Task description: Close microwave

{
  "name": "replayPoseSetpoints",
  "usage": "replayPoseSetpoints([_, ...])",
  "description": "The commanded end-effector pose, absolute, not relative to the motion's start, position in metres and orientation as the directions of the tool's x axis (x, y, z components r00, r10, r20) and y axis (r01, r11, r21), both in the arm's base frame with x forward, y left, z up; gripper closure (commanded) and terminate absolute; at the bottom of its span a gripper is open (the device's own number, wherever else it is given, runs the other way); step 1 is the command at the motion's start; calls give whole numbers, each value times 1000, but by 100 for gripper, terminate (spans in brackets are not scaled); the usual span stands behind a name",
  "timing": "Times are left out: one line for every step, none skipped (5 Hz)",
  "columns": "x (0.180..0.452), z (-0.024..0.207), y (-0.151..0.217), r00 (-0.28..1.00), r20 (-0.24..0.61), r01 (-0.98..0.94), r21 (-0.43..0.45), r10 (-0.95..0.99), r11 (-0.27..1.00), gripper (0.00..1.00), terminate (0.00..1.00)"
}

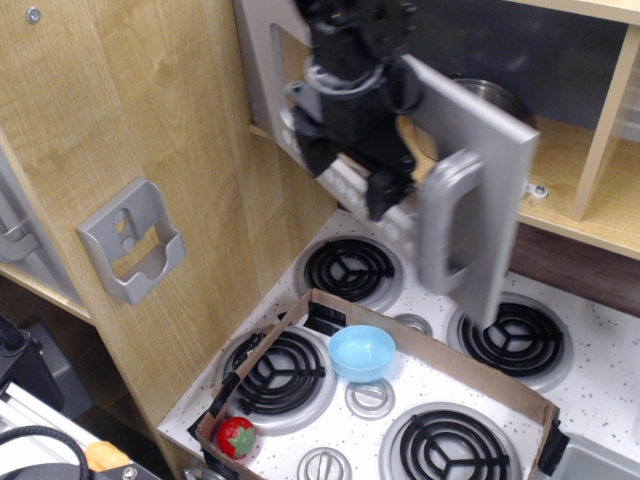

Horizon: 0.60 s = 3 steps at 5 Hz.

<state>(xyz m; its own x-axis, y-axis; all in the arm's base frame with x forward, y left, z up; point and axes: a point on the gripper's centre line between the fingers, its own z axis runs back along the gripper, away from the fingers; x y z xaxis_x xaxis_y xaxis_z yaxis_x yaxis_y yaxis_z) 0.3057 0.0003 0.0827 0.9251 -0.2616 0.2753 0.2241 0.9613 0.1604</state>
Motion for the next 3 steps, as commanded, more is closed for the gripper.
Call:
replayPoseSetpoints([346, 107, -32, 893, 335, 249, 190, -301, 950, 0, 0])
replayPoseSetpoints([355, 113, -38, 879, 359, 250, 211, -313, 945, 0, 0])
replayPoseSetpoints([365, 116, -43, 857, 391, 258, 237, -335, 937, 0, 0])
